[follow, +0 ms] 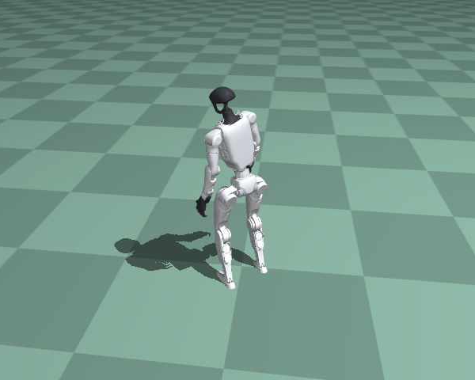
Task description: Walk
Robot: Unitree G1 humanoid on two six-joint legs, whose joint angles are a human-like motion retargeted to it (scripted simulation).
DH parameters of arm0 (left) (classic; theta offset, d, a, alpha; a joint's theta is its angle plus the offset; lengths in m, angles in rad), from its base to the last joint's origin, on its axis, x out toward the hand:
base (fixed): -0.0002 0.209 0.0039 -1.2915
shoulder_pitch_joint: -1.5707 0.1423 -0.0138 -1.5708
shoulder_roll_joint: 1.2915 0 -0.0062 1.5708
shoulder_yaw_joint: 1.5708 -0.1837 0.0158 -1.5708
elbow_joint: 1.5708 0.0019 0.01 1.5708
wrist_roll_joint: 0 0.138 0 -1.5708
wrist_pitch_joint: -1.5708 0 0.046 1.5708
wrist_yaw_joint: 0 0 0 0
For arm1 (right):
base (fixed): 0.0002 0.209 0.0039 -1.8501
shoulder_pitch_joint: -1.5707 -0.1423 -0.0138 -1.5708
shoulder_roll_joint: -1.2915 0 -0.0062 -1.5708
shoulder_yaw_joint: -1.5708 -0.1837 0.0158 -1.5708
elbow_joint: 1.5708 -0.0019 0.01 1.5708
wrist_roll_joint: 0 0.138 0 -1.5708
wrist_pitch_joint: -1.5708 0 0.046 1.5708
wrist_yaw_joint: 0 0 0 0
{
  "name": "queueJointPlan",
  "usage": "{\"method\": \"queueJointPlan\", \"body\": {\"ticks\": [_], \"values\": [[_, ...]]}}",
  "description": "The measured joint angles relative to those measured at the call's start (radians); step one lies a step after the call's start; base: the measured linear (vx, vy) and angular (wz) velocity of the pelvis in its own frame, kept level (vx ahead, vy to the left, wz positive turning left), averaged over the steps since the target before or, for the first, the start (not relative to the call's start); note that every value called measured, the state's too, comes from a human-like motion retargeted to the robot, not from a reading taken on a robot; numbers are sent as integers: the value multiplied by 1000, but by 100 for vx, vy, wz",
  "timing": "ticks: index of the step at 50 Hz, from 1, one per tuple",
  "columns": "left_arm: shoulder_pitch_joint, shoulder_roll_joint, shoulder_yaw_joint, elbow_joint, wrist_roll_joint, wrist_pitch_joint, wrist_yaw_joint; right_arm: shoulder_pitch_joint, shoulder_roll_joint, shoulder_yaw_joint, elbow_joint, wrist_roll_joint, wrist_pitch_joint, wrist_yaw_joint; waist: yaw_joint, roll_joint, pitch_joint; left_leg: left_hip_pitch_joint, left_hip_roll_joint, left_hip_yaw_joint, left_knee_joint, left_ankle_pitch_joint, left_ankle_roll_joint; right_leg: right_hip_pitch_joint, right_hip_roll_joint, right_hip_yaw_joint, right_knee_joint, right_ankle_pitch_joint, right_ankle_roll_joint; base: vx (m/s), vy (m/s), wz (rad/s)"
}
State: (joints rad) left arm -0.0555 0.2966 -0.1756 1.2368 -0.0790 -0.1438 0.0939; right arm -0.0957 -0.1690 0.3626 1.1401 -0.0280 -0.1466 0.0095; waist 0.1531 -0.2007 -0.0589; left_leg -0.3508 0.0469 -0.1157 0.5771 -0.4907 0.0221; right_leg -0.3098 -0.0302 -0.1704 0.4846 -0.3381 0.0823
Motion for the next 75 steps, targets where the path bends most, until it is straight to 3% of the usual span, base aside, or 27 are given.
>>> {"method": "queueJointPlan", "body": {"ticks": [15, 34, 58, 75], "values": [[106, -10, 94, 87, 11, 14, -12, 27, -22, -49, -8, -48, 7, -1, -70, 46, -28, 165, 6, 101, -50, -14, 11, 97, -4, 68, -1, -16, 11, 3, 2, -33], [36, 3, 107, 79, -37, 11, -20, 80, -45, -83, 80, -47, 37, -1, -185, 67, -47, 301, -38, 219, -173, 14, 27, 110, -38, 173, 30, -32, 19, 1, 3, -29], [-13, -5, 59, 7, -43, -20, 4, 65, -55, -52, 99, -47, 34, -47, -211, 82, -60, 258, -45, 294, -144, -10, 56, 53, -35, 232, -5, 23, 62, -1, 3, -18], [15, 15, 11, 71, 36, -13, -8, 23, -65, -22, 96, -47, 20, -71, -202, 90, -58, 204, -46, 328, -144, -6, 73, -5, -36, 237, -38, 89, 109, 0, 0, 0]]}}
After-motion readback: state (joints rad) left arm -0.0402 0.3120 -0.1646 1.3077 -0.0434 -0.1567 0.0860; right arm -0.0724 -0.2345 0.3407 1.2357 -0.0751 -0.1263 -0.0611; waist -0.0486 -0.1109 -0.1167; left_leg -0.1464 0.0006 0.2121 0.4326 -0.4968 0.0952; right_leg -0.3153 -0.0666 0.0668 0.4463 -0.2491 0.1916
